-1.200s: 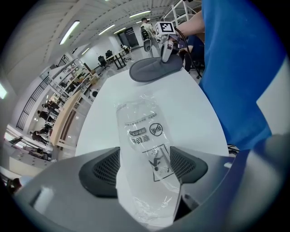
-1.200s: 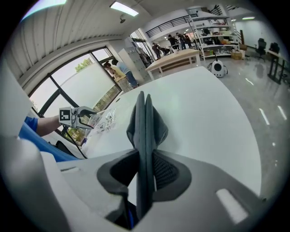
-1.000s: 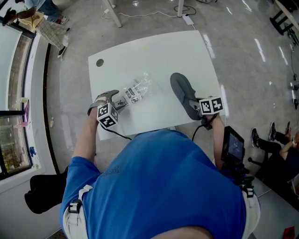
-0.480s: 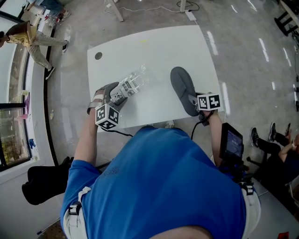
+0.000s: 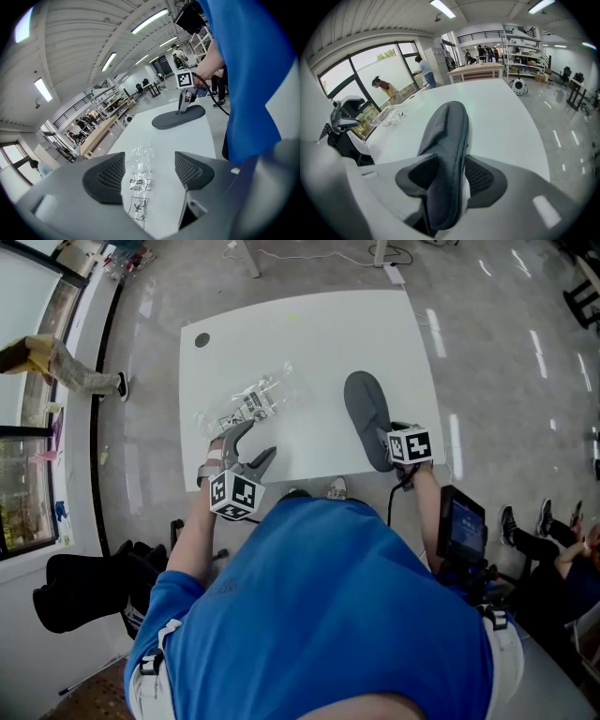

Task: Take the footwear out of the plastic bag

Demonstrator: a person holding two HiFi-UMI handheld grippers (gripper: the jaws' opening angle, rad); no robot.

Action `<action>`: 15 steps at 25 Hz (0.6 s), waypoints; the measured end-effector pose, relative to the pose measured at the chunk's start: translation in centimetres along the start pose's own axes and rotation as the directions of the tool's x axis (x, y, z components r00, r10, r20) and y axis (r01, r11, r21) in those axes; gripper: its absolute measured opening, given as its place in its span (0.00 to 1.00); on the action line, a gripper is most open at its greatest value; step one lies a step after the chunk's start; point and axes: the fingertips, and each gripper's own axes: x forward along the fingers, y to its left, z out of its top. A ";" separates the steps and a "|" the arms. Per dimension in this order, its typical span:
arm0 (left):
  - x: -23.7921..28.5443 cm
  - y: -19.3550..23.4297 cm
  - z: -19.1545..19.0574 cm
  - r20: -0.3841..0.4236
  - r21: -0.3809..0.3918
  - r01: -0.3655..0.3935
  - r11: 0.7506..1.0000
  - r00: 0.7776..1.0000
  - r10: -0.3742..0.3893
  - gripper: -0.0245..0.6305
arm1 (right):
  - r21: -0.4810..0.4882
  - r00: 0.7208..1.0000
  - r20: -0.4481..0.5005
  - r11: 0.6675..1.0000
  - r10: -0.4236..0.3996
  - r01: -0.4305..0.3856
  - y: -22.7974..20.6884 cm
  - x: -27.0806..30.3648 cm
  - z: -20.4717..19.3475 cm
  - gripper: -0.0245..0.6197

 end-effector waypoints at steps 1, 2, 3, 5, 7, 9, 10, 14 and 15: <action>0.0 -0.3 0.1 0.008 -0.014 -0.006 1.000 1.000 0.006 0.56 | -0.009 1.000 0.003 1.000 -0.003 0.003 0.0 0.1 0.2 0.31; 0.0 -0.6 0.3 0.018 -0.030 -0.012 0.999 1.000 0.012 0.56 | -0.020 1.000 0.007 1.000 -0.008 0.008 0.1 0.0 0.4 0.31; 0.0 -0.9 0.6 0.031 -0.048 -0.016 0.999 0.999 0.017 0.55 | -0.031 1.000 0.013 0.999 -0.015 0.015 0.0 -0.1 0.6 0.31; 0.2 -1.3 1.3 0.060 -0.081 -0.013 0.997 0.998 0.018 0.54 | -0.043 0.999 0.031 0.999 -0.032 0.033 -0.3 -0.8 1.1 0.31; 0.5 -1.8 1.8 0.088 -0.109 0.004 0.994 0.996 0.006 0.53 | -0.049 0.997 0.059 0.997 -0.048 0.051 -0.5 -1.7 1.7 0.31; 0.1 -2.4 1.9 0.115 -0.146 0.024 0.989 0.993 -0.007 0.53 | -0.062 0.993 0.098 0.996 -0.061 0.067 0.1 -2.7 1.8 0.31; -0.5 -2.8 1.8 0.131 -0.168 0.033 0.985 0.991 -0.011 0.52 | -0.073 0.990 0.125 0.994 -0.068 0.077 0.8 -3.4 1.7 0.31; -3.6 -4.7 1.2 0.186 -0.232 0.067 0.970 0.982 -0.024 0.44 | -0.141 0.957 0.263 0.976 -0.124 0.165 4.5 -7.4 1.3 0.31; -4.2 -5.1 1.1 0.196 -0.232 0.072 0.970 0.980 -0.026 0.42 | -0.158 0.946 0.296 0.970 -0.134 0.187 5.4 -8.3 1.3 0.31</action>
